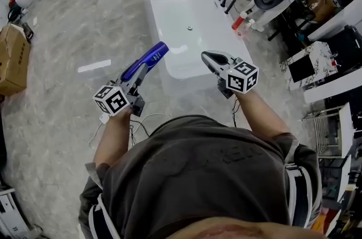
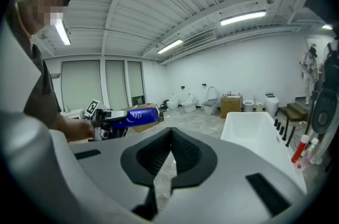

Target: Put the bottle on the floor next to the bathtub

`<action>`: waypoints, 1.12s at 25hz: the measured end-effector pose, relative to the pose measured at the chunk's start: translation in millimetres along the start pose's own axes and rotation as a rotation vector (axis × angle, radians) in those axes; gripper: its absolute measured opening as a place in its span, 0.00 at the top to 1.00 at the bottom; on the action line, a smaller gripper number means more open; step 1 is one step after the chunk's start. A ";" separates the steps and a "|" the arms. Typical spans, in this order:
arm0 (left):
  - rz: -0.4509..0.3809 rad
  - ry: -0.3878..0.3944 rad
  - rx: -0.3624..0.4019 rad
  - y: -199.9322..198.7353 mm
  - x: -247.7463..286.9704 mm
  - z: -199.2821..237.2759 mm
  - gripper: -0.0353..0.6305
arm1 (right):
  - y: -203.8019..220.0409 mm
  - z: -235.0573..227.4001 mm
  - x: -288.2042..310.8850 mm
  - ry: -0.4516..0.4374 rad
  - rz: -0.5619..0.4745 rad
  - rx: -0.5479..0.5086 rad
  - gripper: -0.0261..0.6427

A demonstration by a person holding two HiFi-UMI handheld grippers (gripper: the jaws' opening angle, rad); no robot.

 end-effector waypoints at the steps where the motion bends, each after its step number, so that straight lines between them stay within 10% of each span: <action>1: 0.009 0.002 0.006 3.5 9.7 -3.6 0.74 | 1.6 -9.7 -5.9 0.005 -0.005 0.010 0.97; 13: -0.006 -0.104 0.130 149.5 230.1 -97.5 0.74 | 98.2 -226.9 -163.0 -0.148 -0.092 0.017 0.97; 19: -0.153 -0.179 -0.051 272.6 392.6 -184.7 0.74 | 150.6 -382.4 -315.4 -0.221 -0.029 0.018 0.97; 28: -0.169 -0.256 -0.019 317.7 475.3 -265.1 0.74 | 160.1 -465.1 -411.2 -0.268 -0.048 0.050 0.97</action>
Point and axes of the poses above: the fingertips, and each gripper's own axes: x forward along the fingers, z to its left, y out of its underside, the point moved 5 cm from there along -x, backward along the fingers, and after that the axes turned 8 degrees about -x, right-handed, at the moved point
